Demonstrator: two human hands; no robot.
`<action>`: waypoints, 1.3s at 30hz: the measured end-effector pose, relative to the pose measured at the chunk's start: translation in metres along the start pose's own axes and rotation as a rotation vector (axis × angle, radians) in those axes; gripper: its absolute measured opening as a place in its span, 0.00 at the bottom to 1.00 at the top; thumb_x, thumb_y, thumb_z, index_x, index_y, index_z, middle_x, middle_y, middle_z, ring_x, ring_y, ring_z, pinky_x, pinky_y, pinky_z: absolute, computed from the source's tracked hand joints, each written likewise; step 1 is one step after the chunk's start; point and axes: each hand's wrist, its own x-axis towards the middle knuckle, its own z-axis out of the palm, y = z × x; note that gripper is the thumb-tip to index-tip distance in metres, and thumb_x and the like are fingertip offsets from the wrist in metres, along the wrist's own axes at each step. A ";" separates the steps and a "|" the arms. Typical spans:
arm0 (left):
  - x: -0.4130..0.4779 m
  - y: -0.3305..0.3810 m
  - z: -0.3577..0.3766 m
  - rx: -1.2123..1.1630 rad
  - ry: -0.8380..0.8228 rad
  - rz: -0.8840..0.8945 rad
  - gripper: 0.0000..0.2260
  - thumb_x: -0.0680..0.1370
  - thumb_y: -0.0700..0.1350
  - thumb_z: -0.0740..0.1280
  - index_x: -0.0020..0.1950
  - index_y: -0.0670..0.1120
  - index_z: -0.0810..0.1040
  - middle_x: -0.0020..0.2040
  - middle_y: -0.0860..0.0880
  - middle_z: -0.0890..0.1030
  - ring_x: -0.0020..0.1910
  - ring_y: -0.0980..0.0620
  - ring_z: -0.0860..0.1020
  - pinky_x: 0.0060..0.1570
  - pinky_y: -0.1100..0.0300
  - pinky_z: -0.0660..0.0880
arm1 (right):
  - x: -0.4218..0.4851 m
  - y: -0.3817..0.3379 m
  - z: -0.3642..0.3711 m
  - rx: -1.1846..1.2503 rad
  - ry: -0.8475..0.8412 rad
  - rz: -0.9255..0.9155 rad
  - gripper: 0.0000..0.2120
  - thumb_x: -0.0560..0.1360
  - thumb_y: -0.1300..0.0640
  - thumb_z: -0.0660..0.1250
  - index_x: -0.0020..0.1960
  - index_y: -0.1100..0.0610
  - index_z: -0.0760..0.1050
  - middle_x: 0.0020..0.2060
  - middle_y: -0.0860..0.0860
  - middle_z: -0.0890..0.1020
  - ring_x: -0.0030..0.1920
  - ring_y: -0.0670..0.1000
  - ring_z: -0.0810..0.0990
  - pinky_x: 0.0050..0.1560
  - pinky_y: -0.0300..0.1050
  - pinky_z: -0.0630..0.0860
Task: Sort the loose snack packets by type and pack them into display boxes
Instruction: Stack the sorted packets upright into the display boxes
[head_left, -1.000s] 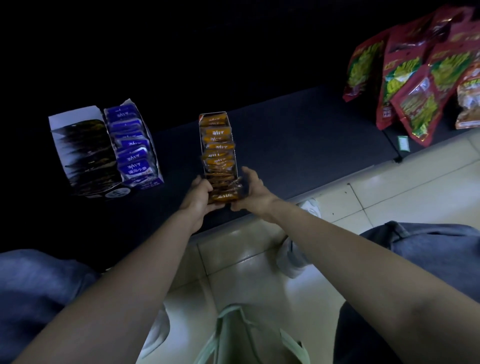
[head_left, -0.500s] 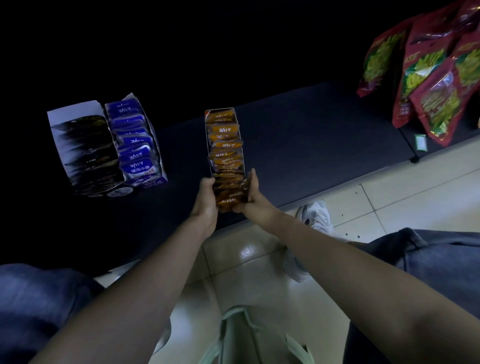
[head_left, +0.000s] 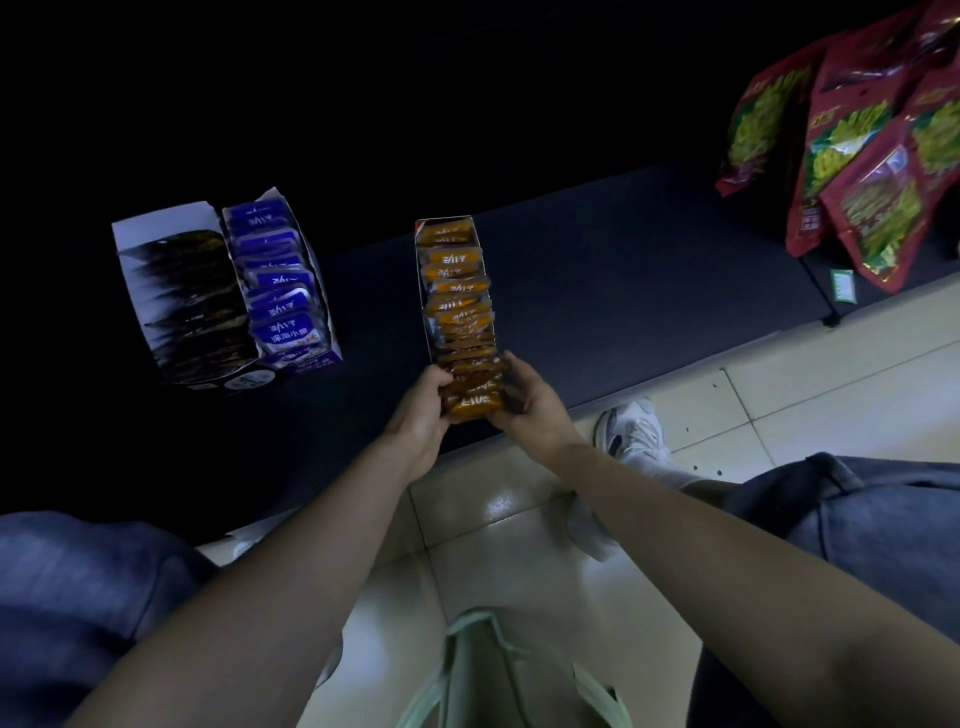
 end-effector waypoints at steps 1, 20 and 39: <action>0.000 -0.001 0.000 -0.004 0.006 0.005 0.12 0.81 0.42 0.54 0.57 0.42 0.75 0.52 0.43 0.80 0.50 0.50 0.78 0.52 0.59 0.75 | 0.001 0.000 0.001 -0.043 -0.006 -0.025 0.37 0.71 0.73 0.66 0.76 0.58 0.58 0.68 0.55 0.72 0.66 0.50 0.74 0.68 0.49 0.71; 0.002 0.003 0.008 0.011 0.046 0.016 0.20 0.82 0.54 0.52 0.64 0.45 0.76 0.56 0.43 0.82 0.56 0.47 0.80 0.60 0.51 0.75 | 0.005 -0.010 0.020 0.175 -0.179 0.156 0.37 0.70 0.37 0.58 0.77 0.41 0.53 0.76 0.47 0.61 0.76 0.48 0.57 0.76 0.53 0.53; 0.028 0.021 0.012 0.165 0.076 0.307 0.22 0.83 0.58 0.49 0.77 0.64 0.50 0.74 0.52 0.66 0.69 0.51 0.68 0.68 0.46 0.65 | 0.040 -0.049 0.013 0.290 -0.033 0.016 0.23 0.81 0.42 0.52 0.76 0.39 0.57 0.68 0.45 0.71 0.66 0.46 0.71 0.68 0.49 0.67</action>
